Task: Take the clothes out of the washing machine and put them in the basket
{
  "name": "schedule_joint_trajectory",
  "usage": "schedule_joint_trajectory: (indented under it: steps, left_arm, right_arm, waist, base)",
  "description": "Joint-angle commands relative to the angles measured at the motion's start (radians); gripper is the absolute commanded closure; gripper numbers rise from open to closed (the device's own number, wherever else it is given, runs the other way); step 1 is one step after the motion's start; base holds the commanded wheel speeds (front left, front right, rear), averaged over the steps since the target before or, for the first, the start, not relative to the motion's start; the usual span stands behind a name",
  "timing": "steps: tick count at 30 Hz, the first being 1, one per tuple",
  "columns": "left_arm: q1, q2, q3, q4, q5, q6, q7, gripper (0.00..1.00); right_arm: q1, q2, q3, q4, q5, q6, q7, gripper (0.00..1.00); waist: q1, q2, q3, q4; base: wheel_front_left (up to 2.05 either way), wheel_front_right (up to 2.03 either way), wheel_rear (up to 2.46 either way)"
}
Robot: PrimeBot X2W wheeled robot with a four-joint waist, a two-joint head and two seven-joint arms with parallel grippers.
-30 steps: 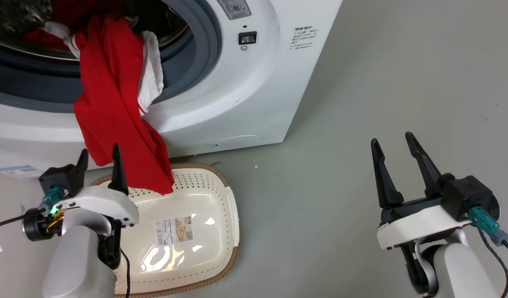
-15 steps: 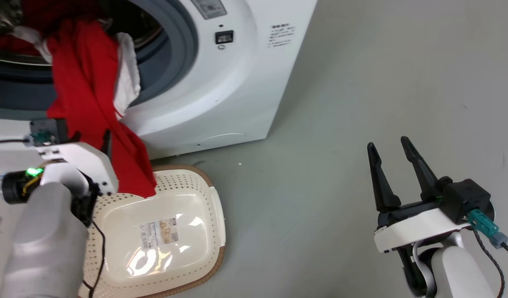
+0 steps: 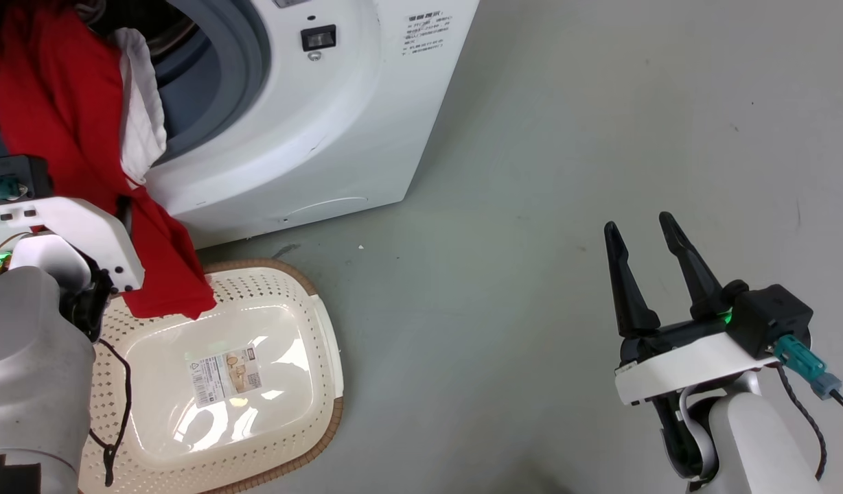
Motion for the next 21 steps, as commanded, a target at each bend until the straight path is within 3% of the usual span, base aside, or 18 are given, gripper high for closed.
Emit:
schedule_joint_trajectory:
  steps: [1, 3, 4, 6, 21]
  left_arm:
    - [-0.03, 0.011, -0.002, -0.002, -0.003, -0.001, -0.009, 0.0]
    - [-0.042, 0.007, -0.001, 0.007, -0.008, 0.001, -0.019, 0.0]
    - [-0.046, 0.006, -0.003, 0.011, -0.006, 0.003, -0.022, 0.37]
    - [-0.048, 0.006, -0.006, 0.021, -0.01, 0.002, -0.031, 1.0]
    - [0.066, -0.048, -0.024, 0.014, -0.023, 0.017, -0.278, 1.0]
  right_arm:
    - [-0.014, 0.001, 0.002, 0.003, 0.004, -0.001, -0.006, 0.0]
    - [-0.018, 0.001, 0.002, 0.01, 0.006, -0.001, -0.009, 0.0]
    - [-0.02, 0.001, 0.003, 0.013, 0.007, -0.001, -0.01, 0.0]
    - [-0.025, 0.001, 0.003, 0.017, 0.007, -0.001, -0.012, 0.0]
    - [0.012, 0.0, -0.016, 0.038, -0.032, -0.001, -0.004, 0.0]
  waist:
    - [0.0, -0.0001, 0.004, -0.003]
    - [0.0, -0.0001, 0.004, -0.003]
    - [0.0, -0.0001, 0.004, -0.003]
    - [0.0, -0.0001, 0.002, 0.0]
    - [0.0, -0.0001, -0.12, 0.056]
  base:
    - [0.0, 0.0, 0.0]
    - [0.0, 0.0, 0.0]
    - [0.0, 0.0, 0.0]
    - [0.0, 0.0, 0.0]
    - [0.0, 0.0, 0.0]
